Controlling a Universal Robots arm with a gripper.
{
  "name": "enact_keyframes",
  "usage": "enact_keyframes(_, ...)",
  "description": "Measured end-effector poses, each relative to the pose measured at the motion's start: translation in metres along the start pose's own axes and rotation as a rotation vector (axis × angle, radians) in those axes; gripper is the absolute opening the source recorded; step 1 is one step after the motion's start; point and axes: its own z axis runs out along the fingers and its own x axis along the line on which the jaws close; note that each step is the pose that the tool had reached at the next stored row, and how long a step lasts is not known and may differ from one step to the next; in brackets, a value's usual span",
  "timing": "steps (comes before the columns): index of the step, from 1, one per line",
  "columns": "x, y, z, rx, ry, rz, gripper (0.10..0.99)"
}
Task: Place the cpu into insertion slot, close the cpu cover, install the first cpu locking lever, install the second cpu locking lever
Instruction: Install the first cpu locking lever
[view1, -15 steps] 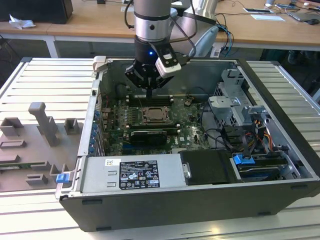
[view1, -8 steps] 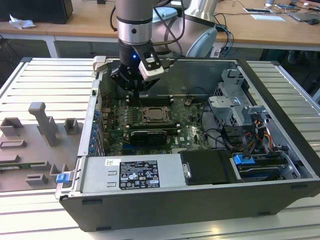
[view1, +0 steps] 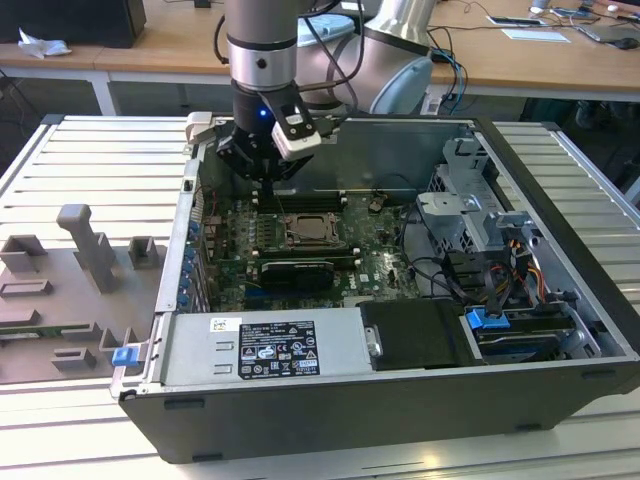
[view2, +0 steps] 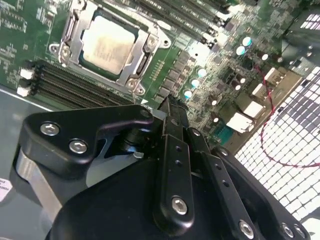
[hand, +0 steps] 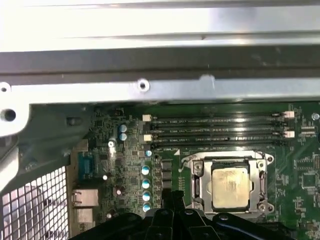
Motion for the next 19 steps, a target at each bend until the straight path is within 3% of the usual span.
enact_keyframes(6,0.0033,0.0139,0.0009,-0.001,0.0001,-0.008,0.106)
enact_keyframes(11,0.0007,0.0186,0.0014,-0.001,0.0000,-0.013,0.106)
enact_keyframes(14,-0.0064,0.0189,0.0017,-0.001,0.0001,-0.013,0.106)
enact_keyframes(19,-0.0315,0.0199,0.0055,-0.001,0.0037,-0.013,0.106)
